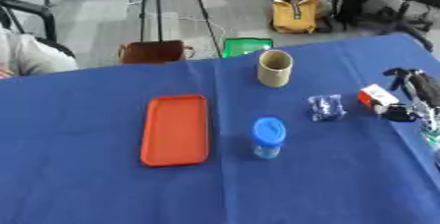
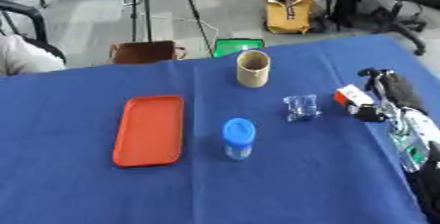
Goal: Pick up objects on the table and place them in the box.
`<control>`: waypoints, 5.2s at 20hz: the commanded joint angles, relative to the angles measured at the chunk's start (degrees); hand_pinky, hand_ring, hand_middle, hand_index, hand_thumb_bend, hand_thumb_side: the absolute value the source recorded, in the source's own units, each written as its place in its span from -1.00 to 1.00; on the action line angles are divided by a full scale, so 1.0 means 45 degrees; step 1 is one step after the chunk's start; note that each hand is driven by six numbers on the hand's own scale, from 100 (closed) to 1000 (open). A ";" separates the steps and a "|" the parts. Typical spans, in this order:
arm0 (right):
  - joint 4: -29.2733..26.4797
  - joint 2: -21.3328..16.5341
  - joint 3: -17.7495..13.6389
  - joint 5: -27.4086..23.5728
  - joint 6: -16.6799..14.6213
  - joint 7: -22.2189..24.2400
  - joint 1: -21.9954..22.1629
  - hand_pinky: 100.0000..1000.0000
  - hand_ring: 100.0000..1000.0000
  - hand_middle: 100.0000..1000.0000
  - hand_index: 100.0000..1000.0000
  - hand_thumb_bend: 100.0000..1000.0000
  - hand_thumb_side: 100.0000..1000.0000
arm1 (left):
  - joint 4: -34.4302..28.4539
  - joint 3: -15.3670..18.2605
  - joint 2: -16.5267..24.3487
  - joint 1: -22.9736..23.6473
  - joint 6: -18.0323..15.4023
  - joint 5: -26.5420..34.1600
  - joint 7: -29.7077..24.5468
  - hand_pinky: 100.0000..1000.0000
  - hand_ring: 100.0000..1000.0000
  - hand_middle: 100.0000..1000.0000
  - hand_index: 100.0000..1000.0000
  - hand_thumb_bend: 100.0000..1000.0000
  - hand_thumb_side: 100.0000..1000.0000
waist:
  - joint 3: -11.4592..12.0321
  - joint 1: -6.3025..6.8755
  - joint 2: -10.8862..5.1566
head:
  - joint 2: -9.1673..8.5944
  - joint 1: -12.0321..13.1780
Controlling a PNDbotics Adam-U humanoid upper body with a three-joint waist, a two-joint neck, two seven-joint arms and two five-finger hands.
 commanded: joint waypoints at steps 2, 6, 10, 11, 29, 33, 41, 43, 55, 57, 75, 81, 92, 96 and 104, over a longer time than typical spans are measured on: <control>0.0333 -0.0451 0.0007 -0.0111 -0.0382 0.0744 -0.0325 0.72 0.59 0.32 0.74 -0.01 -0.61 | -0.0200 0.0032 0.0203 -0.0098 -0.0015 0.0062 -0.0040 -0.28 0.20 0.25 0.64 -0.15 0.75 | 0.0014 -0.0008 -0.0153 | -0.0105 -0.0034; 0.0853 -0.0669 -0.0013 -0.0236 -0.0625 0.1261 -0.0553 0.72 0.60 0.39 0.75 0.00 -0.59 | -0.0213 0.0018 0.0200 -0.0124 -0.0024 0.0064 -0.0056 -0.28 0.20 0.25 0.64 -0.15 0.75 | 0.0041 0.0039 -0.0097 | -0.0153 -0.0048; 0.1141 -0.0845 -0.0021 -0.0314 -0.0701 0.1404 -0.0753 0.73 0.60 0.40 0.74 -0.01 -0.59 | -0.0232 -0.0015 0.0181 -0.0159 -0.0032 0.0070 -0.0084 -0.28 0.20 0.26 0.64 -0.16 0.75 | 0.0081 0.0115 -0.0034 | -0.0245 -0.0049; 0.1213 -0.0900 -0.0024 -0.0331 -0.0710 0.1425 -0.0819 0.73 0.60 0.40 0.74 -0.01 -0.59 | -0.0239 -0.0023 0.0173 -0.0161 -0.0036 0.0069 -0.0094 -0.28 0.20 0.26 0.64 -0.16 0.75 | 0.0095 0.0141 -0.0018 | -0.0271 -0.0051; 0.1583 -0.1655 -0.0229 -0.0816 -0.0593 0.1036 -0.1232 0.71 0.58 0.35 0.72 -0.12 -0.64 | -0.0299 -0.0062 0.0082 -0.0246 -0.0054 0.0038 -0.0148 -0.27 0.20 0.26 0.65 -0.17 0.76 | 0.0148 0.0304 0.0244 | -0.0441 -0.0090; 0.1618 -0.1650 -0.0224 -0.0810 -0.0556 0.1006 -0.1245 0.71 0.58 0.34 0.72 -0.14 -0.64 | -0.0302 -0.0058 0.0083 -0.0251 -0.0058 0.0045 -0.0149 -0.27 0.20 0.26 0.65 -0.17 0.76 | 0.0172 0.0294 0.0243 | -0.0448 -0.0098; 0.1630 -0.1599 -0.0176 -0.0620 -0.0431 0.0817 -0.1294 0.66 0.54 0.24 0.68 -0.17 -0.75 | -0.0301 -0.0058 0.0078 -0.0265 -0.0059 0.0056 -0.0155 -0.27 0.20 0.26 0.65 -0.18 0.77 | 0.0205 0.0271 0.0258 | -0.0456 -0.0133; 0.1670 -0.1583 -0.0155 -0.0572 -0.0456 0.0878 -0.1298 0.65 0.54 0.24 0.68 -0.17 -0.75 | -0.0300 -0.0055 0.0077 -0.0269 -0.0058 0.0059 -0.0152 -0.27 0.20 0.26 0.65 -0.18 0.77 | 0.0210 0.0267 0.0261 | -0.0453 -0.0135; 0.1522 -0.1507 -0.0305 -0.0519 -0.0111 -0.0204 -0.1268 0.39 0.29 -0.20 0.45 -0.68 -1.00 | -0.0292 -0.0055 0.0065 -0.0272 -0.0057 0.0067 -0.0160 -0.27 0.21 0.26 0.65 -0.18 0.78 | 0.0205 0.0240 0.0259 | -0.0432 -0.0153; 0.1425 -0.1503 -0.0353 -0.0582 -0.0034 -0.0638 -0.1251 0.38 0.29 -0.20 0.44 -0.69 -1.00 | -0.0292 -0.0050 0.0067 -0.0274 -0.0058 0.0069 -0.0157 -0.27 0.21 0.26 0.65 -0.18 0.78 | 0.0205 0.0233 0.0261 | -0.0427 -0.0158; -0.0306 -0.1337 -0.0152 -0.1141 -0.0542 -0.1796 -0.1020 0.29 0.20 -0.32 0.35 -0.86 -1.00 | -0.0286 -0.0037 0.0094 -0.0302 -0.0058 0.0077 -0.0144 -0.27 0.21 0.26 0.65 -0.19 0.79 | 0.0153 0.0191 0.0256 | -0.0434 -0.0174; -0.3102 -0.1201 0.0937 -0.1322 -0.1319 -0.0940 -0.1089 0.28 0.19 -0.32 0.36 -0.36 -0.81 | -0.0279 -0.0054 0.0113 -0.0307 -0.0059 0.0085 -0.0167 -0.27 0.21 0.26 0.65 -0.19 0.78 | 0.0152 0.0184 0.0227 | -0.0405 -0.0255; -0.4645 0.0184 0.3405 -0.1751 -0.2678 0.1350 -0.3197 0.28 0.17 -0.32 0.38 -0.85 -1.00 | -0.0242 -0.0167 0.0130 -0.0292 -0.0054 0.0127 -0.0289 -0.27 0.21 0.26 0.65 -0.19 0.78 | 0.0325 0.0145 0.0069 | -0.0310 -0.0527; -0.3853 0.0897 0.3807 -0.1320 -0.3099 0.1708 -0.3994 0.29 0.17 -0.32 0.39 -0.86 -1.00 | -0.0244 -0.0211 0.0140 -0.0316 -0.0056 0.0149 -0.0328 -0.27 0.21 0.26 0.65 -0.18 0.78 | 0.0453 0.0099 0.0038 | -0.0284 -0.0633; -0.0498 0.3071 0.3980 0.0957 -0.4449 0.2005 -0.5555 0.30 0.19 -0.30 0.42 -0.86 -1.00 | -0.0379 -0.0367 0.0095 -0.0636 -0.0075 0.0268 -0.0405 -0.26 0.21 0.26 0.65 -0.17 0.74 | 0.1037 -0.0055 0.0147 | -0.0289 -0.0964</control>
